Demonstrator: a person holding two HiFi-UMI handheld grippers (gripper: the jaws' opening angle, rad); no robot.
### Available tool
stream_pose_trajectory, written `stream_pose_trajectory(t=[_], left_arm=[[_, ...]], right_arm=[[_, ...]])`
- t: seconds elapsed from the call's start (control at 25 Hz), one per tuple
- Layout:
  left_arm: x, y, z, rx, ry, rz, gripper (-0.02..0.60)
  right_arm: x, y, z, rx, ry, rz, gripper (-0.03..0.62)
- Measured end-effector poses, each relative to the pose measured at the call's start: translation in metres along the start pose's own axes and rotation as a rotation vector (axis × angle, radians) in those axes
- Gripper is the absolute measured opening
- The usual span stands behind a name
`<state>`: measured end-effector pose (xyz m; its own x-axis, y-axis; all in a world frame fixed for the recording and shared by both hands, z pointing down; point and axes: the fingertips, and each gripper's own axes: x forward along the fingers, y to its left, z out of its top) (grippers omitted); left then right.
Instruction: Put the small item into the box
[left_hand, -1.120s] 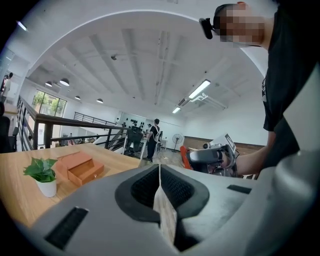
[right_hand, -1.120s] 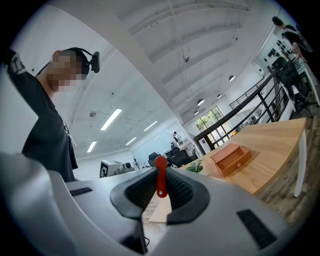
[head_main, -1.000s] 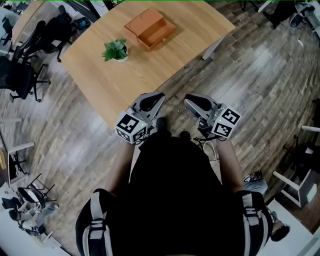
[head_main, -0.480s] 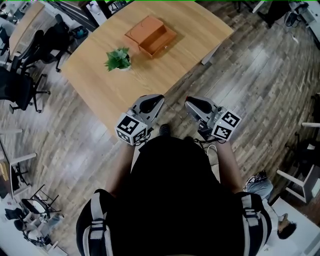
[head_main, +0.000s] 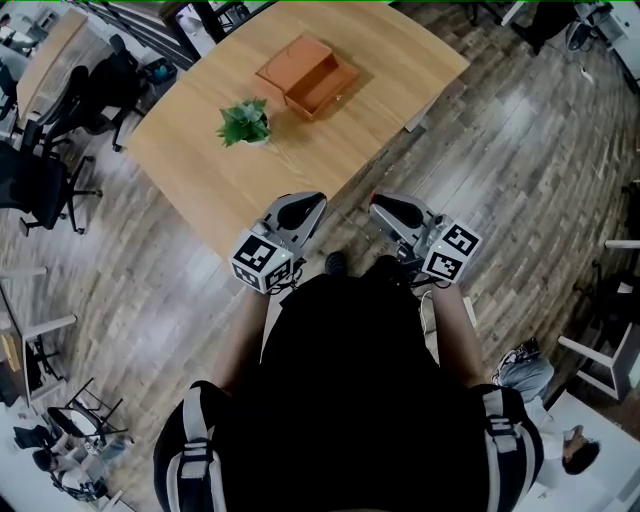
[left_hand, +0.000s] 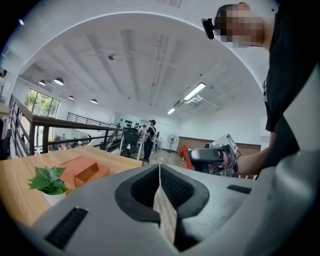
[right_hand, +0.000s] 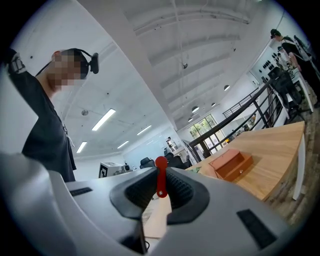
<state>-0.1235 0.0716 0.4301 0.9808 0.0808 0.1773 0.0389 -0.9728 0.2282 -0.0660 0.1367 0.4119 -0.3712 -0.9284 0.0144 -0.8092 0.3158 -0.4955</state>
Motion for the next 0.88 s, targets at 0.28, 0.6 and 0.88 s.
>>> stream_pose_trajectory(t=[0.28, 0.6, 0.88], left_arm=[[-0.011, 0.011, -0.001, -0.012, -0.009, 0.017, 0.031], [-0.010, 0.027, 0.004, -0.016, -0.030, 0.050, 0.031], [0.003, 0.037, 0.007, -0.018, -0.028, 0.065, 0.031]], right_arm=[[0.013, 0.001, 0.001, -0.008, 0.011, 0.006, 0.064], [0.028, -0.007, 0.008, -0.022, 0.029, 0.033, 0.064], [0.033, -0.025, 0.017, -0.023, 0.032, 0.048, 0.064]])
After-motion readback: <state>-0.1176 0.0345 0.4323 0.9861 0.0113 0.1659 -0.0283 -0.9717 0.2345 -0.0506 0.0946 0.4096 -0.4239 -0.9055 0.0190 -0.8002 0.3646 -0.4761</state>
